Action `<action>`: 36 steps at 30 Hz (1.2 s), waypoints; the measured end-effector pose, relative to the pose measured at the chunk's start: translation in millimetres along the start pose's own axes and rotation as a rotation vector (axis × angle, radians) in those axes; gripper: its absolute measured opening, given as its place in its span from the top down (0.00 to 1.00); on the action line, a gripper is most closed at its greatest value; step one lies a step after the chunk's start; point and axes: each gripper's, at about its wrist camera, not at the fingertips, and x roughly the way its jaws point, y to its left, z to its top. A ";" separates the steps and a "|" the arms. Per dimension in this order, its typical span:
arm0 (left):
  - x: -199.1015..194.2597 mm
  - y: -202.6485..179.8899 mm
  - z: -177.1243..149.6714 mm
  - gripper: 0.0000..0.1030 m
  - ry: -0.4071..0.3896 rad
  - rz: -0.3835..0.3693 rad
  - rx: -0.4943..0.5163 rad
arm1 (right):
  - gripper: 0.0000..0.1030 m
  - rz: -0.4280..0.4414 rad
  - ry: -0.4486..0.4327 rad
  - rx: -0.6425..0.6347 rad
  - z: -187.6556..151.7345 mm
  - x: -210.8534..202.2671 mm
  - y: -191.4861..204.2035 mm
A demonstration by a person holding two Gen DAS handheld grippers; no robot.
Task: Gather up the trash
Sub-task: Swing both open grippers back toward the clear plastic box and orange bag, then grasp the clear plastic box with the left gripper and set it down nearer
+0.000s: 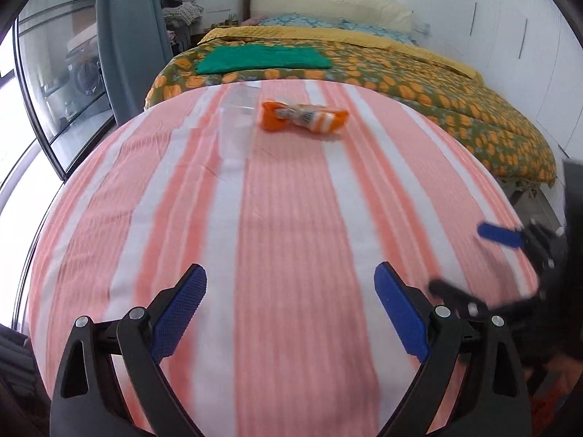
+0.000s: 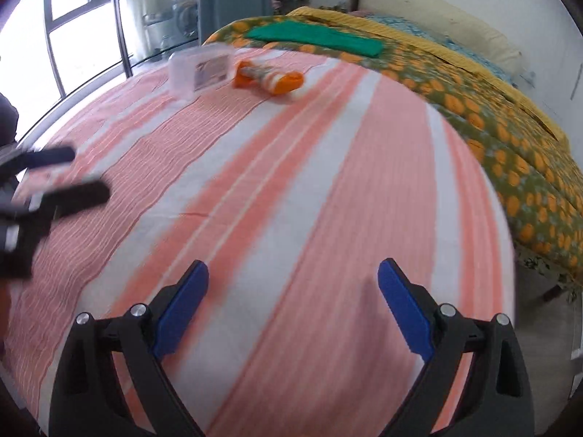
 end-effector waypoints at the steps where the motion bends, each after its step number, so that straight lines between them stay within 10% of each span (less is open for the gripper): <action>1: 5.3 4.3 5.2 0.10 0.001 0.001 0.005 | 0.08 -0.016 -0.008 0.002 -0.8 -0.2 1.3; 9: 55.0 21.5 79.8 0.12 -0.043 0.091 0.009 | 0.07 0.044 0.018 0.062 -2.2 3.8 -7.4; 16: 83.2 40.4 122.0 0.63 0.009 0.017 -0.086 | 0.07 0.038 0.017 0.060 -3.5 1.8 -5.2; 18: 82.6 58.8 123.0 0.63 0.015 -0.034 -0.168 | 0.07 0.039 0.016 0.060 -3.5 1.9 -5.6; 27: 77.6 122.4 116.4 0.37 0.012 -0.010 -0.332 | 0.07 0.036 0.016 0.059 -2.9 1.3 -6.3; 30: 79.8 118.4 117.5 0.10 -0.018 -0.010 -0.285 | 0.07 0.033 0.016 0.058 -2.7 1.3 -6.2; 36: 104.6 93.1 127.9 0.05 0.012 0.009 -0.106 | 0.07 0.036 0.017 0.060 -3.1 1.3 -6.7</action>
